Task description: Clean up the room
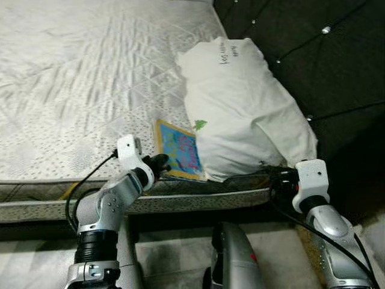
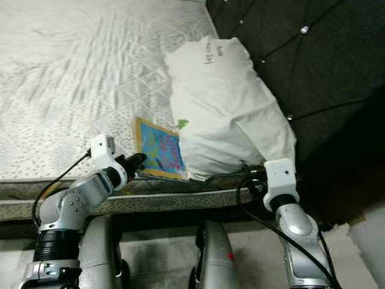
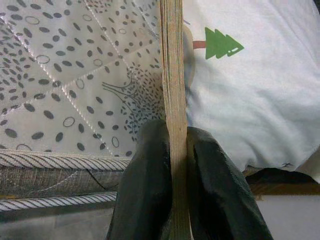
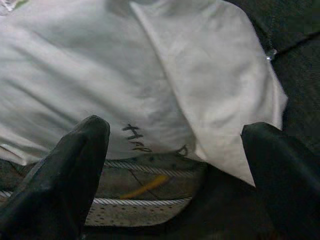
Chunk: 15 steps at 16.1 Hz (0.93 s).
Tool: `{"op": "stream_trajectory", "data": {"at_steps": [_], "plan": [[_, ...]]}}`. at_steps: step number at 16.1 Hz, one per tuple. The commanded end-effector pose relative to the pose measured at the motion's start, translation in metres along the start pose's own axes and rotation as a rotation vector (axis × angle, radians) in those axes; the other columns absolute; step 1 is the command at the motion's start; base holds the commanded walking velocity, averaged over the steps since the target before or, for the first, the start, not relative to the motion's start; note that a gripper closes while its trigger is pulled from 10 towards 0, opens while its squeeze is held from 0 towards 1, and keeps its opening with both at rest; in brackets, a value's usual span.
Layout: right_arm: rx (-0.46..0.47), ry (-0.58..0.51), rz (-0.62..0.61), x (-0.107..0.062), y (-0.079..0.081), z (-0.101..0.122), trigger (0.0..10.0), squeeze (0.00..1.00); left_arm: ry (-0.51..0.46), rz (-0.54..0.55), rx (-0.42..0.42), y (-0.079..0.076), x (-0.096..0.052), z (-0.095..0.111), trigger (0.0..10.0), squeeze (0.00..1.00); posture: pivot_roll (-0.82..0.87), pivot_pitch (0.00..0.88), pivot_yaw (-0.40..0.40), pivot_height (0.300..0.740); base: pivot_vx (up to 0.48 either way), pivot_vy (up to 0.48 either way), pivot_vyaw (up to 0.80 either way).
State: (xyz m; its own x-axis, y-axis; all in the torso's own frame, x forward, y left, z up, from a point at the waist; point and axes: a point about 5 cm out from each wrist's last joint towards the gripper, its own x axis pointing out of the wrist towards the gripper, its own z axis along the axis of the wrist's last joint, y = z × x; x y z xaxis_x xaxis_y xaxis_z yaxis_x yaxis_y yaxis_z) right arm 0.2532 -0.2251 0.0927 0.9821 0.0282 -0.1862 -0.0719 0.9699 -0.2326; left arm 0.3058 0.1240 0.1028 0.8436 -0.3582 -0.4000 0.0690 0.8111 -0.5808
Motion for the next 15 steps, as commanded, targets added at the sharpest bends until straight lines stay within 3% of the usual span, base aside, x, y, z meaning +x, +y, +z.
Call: {"op": "stream_trajectory", "data": {"at_steps": [1, 5, 11, 14, 15], "plan": [[-0.004, -0.004, -0.006, 0.001, -0.005, 0.004, 10.0, 0.00, -0.040, 0.009, 0.023, -0.001, -0.005, 0.012, 10.0, 0.00, -0.05, 0.089, -0.137, 0.572, 0.000, 0.000, 0.00], [-0.004, -0.002, 0.010, 0.006, -0.002, 0.005, 10.0, 0.00, -0.077, 0.034, 0.015, 0.007, -0.012, 0.025, 10.0, 0.00, -0.03, 0.090, -0.146, 0.572, 0.000, 0.000, 0.00], [0.002, -0.006, 0.012, 0.009, 0.002, 0.006, 10.0, 0.00, -0.097, 0.037, 0.017, 0.007, -0.014, 0.036, 10.0, 0.00, -0.03, 0.088, -0.138, 0.572, 0.000, 0.000, 0.00], [0.006, -0.008, 0.008, 0.010, 0.003, 0.006, 10.0, 0.00, -0.068, 0.051, 0.020, 0.012, -0.009, 0.034, 10.0, 0.00, -0.03, 0.091, -0.135, 0.572, 0.000, 0.000, 0.00], [0.007, -0.009, 0.006, 0.011, 0.003, 0.007, 10.0, 0.00, -0.065, 0.070, 0.042, 0.017, -0.001, 0.037, 10.0, 0.00, -0.03, 0.093, -0.137, 0.572, 0.000, 0.000, 0.00]]}}
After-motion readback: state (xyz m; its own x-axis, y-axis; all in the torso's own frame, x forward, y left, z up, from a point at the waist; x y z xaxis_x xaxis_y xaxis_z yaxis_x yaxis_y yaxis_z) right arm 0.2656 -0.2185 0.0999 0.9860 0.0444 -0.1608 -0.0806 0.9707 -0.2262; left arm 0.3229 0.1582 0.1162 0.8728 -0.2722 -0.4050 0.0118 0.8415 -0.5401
